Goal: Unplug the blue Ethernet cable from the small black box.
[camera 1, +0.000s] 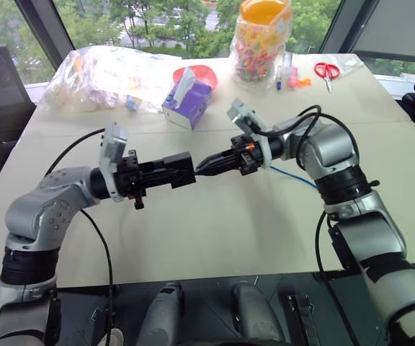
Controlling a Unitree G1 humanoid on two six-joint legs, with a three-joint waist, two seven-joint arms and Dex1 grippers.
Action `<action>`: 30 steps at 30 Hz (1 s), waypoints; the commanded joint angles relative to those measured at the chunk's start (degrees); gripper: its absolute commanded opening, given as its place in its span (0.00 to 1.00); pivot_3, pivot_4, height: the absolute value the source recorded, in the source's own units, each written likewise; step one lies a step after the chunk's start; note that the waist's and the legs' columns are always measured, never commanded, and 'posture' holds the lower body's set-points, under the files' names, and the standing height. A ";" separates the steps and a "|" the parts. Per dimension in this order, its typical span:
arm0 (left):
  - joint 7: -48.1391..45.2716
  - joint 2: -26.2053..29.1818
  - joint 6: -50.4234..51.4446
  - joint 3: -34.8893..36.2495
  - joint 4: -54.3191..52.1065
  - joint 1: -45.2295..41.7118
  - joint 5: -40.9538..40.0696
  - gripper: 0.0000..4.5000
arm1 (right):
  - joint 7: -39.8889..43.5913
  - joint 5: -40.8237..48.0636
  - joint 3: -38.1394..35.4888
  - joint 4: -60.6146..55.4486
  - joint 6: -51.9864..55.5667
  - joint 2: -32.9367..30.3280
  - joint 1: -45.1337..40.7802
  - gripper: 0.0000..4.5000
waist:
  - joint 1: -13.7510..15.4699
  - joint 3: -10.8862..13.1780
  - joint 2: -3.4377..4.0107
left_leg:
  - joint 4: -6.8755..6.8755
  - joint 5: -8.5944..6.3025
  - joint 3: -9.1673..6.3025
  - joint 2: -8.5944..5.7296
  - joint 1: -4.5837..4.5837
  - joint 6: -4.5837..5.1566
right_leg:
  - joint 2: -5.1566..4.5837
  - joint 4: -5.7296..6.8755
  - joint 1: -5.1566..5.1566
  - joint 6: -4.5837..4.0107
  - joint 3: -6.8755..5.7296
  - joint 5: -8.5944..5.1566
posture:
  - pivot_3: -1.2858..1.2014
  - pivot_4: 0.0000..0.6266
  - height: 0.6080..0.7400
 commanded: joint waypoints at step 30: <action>0.50 -0.38 -0.80 1.67 -1.54 -1.05 -1.06 0.11 | 0.03 -2.05 0.99 -2.95 -3.83 -0.57 1.81 0.01 | 0.01 0.00 0.00 | 0.03 0.00 0.00 0.00 0.00 0.00 | 0.00 0.03 0.00 0.01 0.00 0.00 | 0.52 0.24 0.90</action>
